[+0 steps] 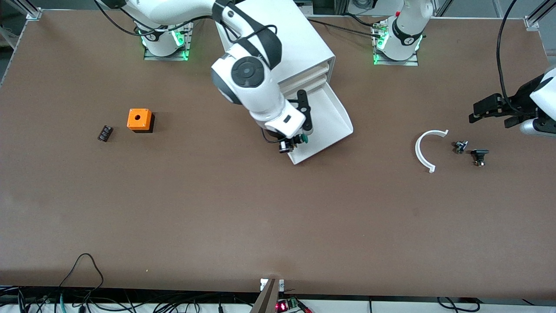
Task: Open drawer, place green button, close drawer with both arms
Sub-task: 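Carry the green button with the right gripper over the open drawer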
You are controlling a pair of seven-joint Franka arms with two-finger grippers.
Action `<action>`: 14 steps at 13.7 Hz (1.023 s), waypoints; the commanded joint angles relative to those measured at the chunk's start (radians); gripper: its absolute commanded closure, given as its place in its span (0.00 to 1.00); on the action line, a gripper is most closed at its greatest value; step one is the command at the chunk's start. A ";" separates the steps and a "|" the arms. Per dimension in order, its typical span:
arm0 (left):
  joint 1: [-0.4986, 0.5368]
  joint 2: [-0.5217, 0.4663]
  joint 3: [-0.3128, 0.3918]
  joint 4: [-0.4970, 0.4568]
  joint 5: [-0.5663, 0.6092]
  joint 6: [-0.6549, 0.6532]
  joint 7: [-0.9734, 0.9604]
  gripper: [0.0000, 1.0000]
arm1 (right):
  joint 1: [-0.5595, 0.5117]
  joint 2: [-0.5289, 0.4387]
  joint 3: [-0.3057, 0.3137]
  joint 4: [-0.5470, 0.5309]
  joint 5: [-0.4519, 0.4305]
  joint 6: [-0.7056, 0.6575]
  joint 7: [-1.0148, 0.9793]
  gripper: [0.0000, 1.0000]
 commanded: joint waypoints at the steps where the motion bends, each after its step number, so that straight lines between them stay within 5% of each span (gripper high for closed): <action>1: -0.004 0.017 -0.003 0.032 0.055 -0.021 -0.018 0.00 | 0.049 0.064 0.016 0.052 -0.090 -0.046 -0.035 0.78; 14: -0.042 0.017 -0.013 0.035 0.126 0.062 -0.182 0.00 | 0.138 0.173 0.046 0.023 -0.138 -0.036 0.009 0.70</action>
